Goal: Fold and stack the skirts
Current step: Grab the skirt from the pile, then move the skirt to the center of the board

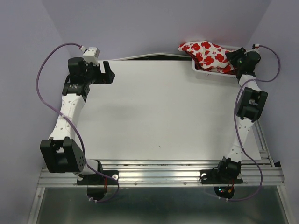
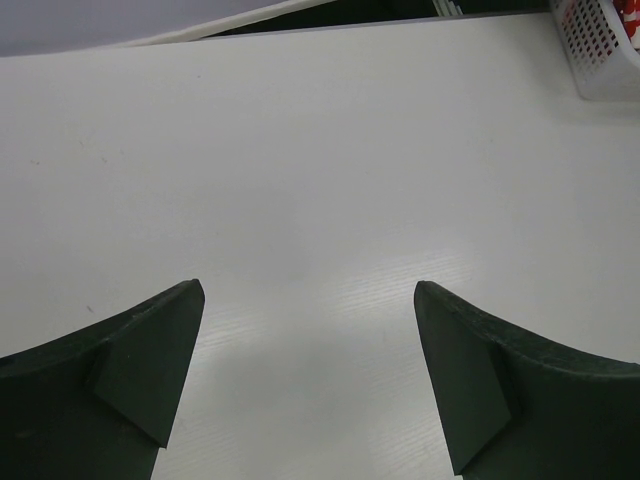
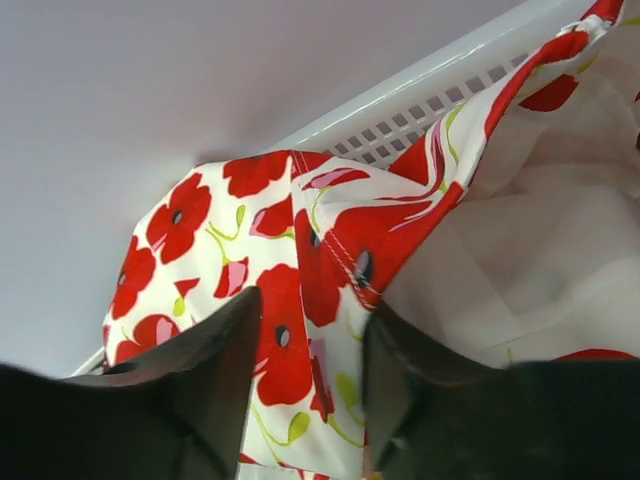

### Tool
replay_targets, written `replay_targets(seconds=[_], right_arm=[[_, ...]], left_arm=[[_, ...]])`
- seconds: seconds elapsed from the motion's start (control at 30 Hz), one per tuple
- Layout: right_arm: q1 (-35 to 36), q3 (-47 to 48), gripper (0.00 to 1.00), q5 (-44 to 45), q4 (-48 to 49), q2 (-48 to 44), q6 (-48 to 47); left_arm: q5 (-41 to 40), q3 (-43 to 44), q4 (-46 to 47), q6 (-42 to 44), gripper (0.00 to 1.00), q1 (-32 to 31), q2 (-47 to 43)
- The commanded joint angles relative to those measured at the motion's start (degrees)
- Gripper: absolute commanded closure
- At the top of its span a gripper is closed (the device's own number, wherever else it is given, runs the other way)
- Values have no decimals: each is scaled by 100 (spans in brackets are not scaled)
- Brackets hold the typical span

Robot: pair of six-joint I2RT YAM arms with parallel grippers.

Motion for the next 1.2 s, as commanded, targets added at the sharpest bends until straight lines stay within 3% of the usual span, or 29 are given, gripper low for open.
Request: replay_targets(seconds=[0.0,0.03,0.2,0.33,0.5,0.7,0.97,1.07,1.17], right_arm=[[72,46,56,-274,281,-93,393],[72,-111,69,-475,455,-250,507],[186,-1042,99,-1030,1194,-1243,1545],[485,-2535,99,-847,1870,-2657,1889],[670,-3215,99,-478,1828,-3862,1626],[723,-2715,99,-213,1380,-4391,1765],[1310,-870,99,-863,941,-4444,1538],[1741,-1174,99,-1214,782,-4812,1046],[2310,-2236,99,-1251,650,-5462,317]], left_arm=[[29,183,132,17,1,4,-187],[20,183,141,34,1,4,-205],[29,184,167,-27,1,4,-214],[275,61,202,-193,1,4,-345],[433,-89,264,-212,1,13,-583],[495,-116,290,-273,1,13,-715],[345,16,211,-229,1,152,-960],[679,16,176,-177,1,311,-1162],[960,51,28,-97,1,530,-1303]])
